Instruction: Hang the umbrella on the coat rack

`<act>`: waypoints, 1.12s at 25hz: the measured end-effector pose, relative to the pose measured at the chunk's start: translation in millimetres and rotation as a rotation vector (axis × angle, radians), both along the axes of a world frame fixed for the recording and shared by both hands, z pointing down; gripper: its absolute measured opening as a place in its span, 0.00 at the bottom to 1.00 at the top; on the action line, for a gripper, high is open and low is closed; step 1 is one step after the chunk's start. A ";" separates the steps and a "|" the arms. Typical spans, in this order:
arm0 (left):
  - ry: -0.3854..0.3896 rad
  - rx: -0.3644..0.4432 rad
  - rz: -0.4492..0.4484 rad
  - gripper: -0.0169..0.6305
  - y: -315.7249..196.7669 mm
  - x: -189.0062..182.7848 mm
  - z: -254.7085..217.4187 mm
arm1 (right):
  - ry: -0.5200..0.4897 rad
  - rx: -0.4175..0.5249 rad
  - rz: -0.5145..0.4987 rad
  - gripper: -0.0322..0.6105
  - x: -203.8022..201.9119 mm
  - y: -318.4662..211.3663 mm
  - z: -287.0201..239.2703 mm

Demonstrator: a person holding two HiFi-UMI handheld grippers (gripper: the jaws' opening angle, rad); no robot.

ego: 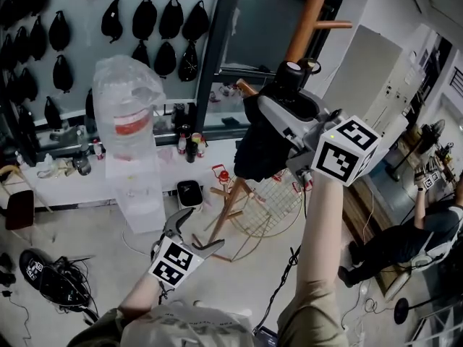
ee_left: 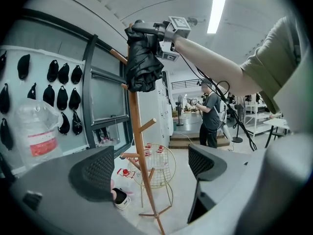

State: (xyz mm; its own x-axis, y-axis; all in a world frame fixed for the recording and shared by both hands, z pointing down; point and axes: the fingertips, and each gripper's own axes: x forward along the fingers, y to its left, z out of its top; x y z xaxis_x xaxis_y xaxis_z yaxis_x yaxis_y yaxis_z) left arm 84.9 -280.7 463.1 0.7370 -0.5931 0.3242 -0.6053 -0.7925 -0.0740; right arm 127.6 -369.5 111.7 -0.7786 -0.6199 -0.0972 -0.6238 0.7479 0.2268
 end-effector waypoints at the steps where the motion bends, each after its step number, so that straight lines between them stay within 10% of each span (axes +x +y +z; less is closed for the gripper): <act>1: -0.002 -0.001 0.001 0.73 0.4 -0.3 1.3 | -0.008 -0.007 -0.004 0.34 0.1 -0.8 -0.4; 28: 0.024 0.019 -0.031 0.73 -0.8 -0.2 -17.4 | -0.095 -0.185 0.074 0.34 33.8 -50.8 79.4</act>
State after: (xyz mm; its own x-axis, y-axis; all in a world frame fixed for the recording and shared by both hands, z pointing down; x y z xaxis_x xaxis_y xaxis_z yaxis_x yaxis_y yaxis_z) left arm 84.7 -281.5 445.7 0.7257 -0.6215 0.2951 -0.6313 -0.7721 -0.0736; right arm 161.4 -420.3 191.0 -0.7233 -0.6889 -0.0477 -0.6903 0.7230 0.0276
